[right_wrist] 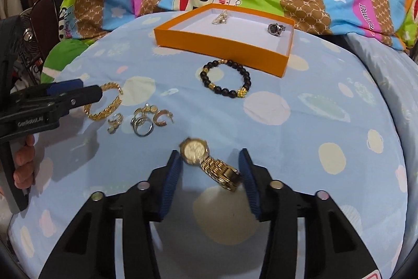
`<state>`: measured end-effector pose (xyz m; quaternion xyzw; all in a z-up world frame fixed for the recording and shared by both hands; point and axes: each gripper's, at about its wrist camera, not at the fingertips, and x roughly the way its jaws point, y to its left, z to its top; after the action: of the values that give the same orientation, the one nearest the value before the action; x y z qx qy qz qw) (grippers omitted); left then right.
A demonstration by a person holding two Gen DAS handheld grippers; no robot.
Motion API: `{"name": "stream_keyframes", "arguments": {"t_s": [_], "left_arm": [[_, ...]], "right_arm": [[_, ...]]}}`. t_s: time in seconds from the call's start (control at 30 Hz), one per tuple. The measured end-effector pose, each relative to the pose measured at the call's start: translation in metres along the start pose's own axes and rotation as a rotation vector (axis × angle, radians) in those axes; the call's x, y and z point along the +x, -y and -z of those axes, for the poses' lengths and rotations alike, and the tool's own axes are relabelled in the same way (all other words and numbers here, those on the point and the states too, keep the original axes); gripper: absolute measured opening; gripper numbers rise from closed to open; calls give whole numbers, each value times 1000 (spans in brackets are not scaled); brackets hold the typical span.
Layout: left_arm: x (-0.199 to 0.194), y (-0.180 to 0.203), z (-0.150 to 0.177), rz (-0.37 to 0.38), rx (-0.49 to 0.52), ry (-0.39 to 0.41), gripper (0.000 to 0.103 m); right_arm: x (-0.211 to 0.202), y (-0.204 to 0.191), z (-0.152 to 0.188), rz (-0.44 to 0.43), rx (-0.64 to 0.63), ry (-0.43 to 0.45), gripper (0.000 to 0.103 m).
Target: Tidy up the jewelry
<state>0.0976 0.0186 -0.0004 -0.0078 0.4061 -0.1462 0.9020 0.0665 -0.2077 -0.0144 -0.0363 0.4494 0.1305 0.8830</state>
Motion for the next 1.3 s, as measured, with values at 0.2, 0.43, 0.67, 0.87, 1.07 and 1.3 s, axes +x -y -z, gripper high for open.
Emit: {"name": "stream_keyframes", "arguments": {"t_s": [0.2,0.43,0.67,0.87,1.07,1.3], "left_arm": [[3,-3,-1,1,-16,-13,74],[5,-1,0,1,-1,-24,78],[6,1,2,1,5,-35,78],[8,10,2,2,51,-42,81],[20,16,-1,-10,62,-83,82],[19,18,-1,-4,77,-74,58]], "right_arm": [[-7,4,2,-84,47,-27,31],[1,4,-5,-52,84,16,40],[3,-10,-4,24,13,34,18],[3,2,-4,33,67,37,11],[3,-2,-4,48,56,39,11],[4,-1,-4,44,62,39,11]]}}
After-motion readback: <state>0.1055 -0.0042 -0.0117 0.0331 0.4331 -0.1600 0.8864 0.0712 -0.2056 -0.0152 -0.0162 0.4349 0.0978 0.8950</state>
